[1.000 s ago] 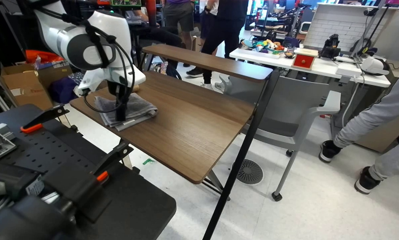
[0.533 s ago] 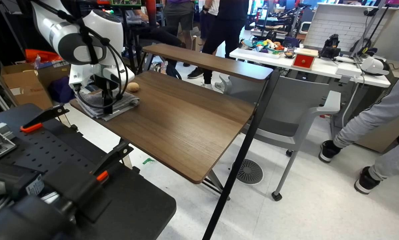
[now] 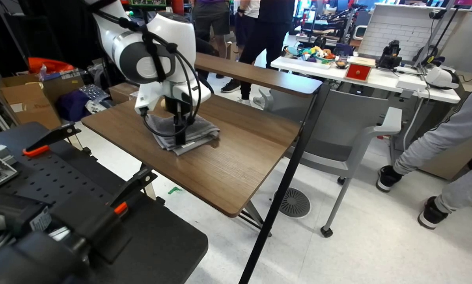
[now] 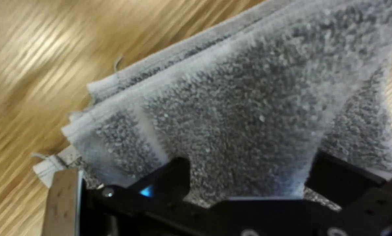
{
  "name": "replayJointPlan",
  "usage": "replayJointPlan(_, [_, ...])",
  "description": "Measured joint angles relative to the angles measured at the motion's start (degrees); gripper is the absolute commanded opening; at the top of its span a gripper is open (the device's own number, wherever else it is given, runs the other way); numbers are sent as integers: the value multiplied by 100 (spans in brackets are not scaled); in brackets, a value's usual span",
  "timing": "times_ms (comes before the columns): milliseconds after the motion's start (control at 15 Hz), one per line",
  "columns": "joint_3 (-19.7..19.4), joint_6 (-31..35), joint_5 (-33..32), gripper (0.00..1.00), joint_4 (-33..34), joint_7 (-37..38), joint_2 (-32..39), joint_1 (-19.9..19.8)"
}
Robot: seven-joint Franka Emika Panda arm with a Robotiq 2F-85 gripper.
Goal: Use the grey towel to wipe the table
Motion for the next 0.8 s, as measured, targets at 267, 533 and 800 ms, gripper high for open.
replayJointPlan(267, [-691,22,-3,100,267,189,193,3])
replayJointPlan(533, [-790,303,0,100,856,264,532,-35])
replayJointPlan(800, [-641,789,65,100,2025,561,1169,-128])
